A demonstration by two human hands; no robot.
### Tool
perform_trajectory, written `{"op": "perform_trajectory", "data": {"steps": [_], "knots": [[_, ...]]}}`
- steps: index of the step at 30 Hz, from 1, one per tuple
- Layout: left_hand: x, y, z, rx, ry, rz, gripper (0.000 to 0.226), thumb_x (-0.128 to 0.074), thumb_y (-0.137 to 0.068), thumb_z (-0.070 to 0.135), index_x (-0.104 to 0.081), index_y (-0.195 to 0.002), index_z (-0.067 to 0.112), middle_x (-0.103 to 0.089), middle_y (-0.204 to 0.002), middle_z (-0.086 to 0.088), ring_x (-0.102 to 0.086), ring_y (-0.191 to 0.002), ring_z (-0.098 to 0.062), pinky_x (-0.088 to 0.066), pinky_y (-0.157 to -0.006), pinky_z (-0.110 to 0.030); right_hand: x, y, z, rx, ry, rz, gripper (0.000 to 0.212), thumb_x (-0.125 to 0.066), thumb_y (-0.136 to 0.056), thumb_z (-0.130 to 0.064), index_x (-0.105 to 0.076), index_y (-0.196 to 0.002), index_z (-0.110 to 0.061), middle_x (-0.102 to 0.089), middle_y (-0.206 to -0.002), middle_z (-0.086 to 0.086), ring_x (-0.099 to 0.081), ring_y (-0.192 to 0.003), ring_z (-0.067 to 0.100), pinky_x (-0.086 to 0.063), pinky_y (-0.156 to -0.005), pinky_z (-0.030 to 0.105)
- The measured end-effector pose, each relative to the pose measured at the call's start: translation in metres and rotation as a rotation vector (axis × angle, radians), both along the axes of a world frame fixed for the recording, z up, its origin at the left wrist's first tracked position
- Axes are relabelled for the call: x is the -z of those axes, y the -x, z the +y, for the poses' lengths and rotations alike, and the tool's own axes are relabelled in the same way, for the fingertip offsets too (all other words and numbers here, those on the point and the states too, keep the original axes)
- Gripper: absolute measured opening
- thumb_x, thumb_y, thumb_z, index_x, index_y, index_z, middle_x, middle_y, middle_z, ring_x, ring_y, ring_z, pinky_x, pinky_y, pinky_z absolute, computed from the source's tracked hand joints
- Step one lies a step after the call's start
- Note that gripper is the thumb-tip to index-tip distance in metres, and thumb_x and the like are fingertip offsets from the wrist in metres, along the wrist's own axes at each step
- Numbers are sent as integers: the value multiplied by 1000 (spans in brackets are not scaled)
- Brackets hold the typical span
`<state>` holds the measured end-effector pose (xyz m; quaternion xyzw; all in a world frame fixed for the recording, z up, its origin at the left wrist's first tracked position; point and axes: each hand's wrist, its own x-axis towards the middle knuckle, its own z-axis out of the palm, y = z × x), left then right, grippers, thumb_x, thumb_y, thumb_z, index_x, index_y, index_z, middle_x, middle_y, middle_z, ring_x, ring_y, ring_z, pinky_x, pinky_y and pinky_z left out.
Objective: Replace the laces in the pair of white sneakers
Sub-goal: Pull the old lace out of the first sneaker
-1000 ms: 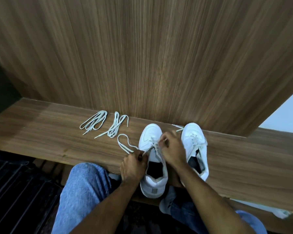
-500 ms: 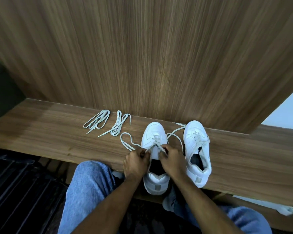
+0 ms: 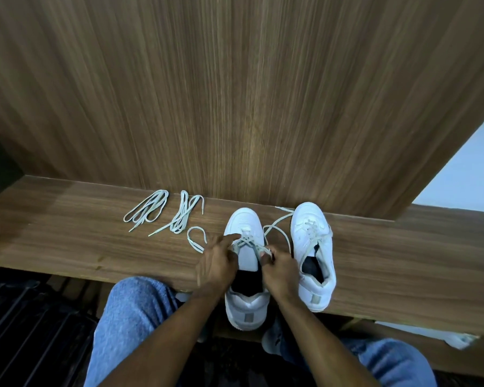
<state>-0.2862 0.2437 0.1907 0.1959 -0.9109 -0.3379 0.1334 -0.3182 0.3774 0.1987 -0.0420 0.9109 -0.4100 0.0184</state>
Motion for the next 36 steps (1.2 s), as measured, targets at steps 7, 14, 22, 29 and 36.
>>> {"op": "perform_trajectory", "data": {"steps": [7,14,22,29,36], "knots": [[-14,22,17,114,466,-169,26,-45,-93,35,-59,-115,29,-62,-117,3,-58,-109,-25,-28,-106,-41,-7,-2,-3,-2,-100,34,21,-48,-93,-20,-66,-102,-15,-70,-100,10,-63,-97,33,-44,-73,33],[-13,31,3,-422,-867,176,29,-59,-87,-1,-51,-63,12,-63,-59,0,-59,-70,-27,-49,-77,-36,-10,-5,-3,-5,-145,34,18,-47,-94,-20,-62,-103,-15,-68,-100,12,-62,-97,35,-39,-68,32],[-1,20,-1,124,207,-19,29,-60,-85,35,-64,-114,31,-56,-125,8,-55,-112,-18,-40,-99,-38,-10,-5,-5,-30,-186,41,18,-45,-95,-22,-60,-103,-15,-68,-100,12,-62,-97,36,-46,-73,35],[-8,29,-1,90,595,30,12,-63,-81,27,-72,-85,19,-63,-98,2,-59,-100,-20,-22,-106,-50,-11,-7,-3,-29,-166,45,19,-45,-95,-22,-60,-104,-15,-67,-99,12,-61,-96,36,-44,-72,34],[-22,24,-5,-381,-428,240,7,-60,-88,18,-65,-90,23,-65,-107,-9,-63,-100,-31,-51,-90,-44,-6,-6,-4,-33,-145,63,16,-47,-94,-21,-62,-98,-14,-68,-94,10,-62,-92,34,-45,-70,34]]}}
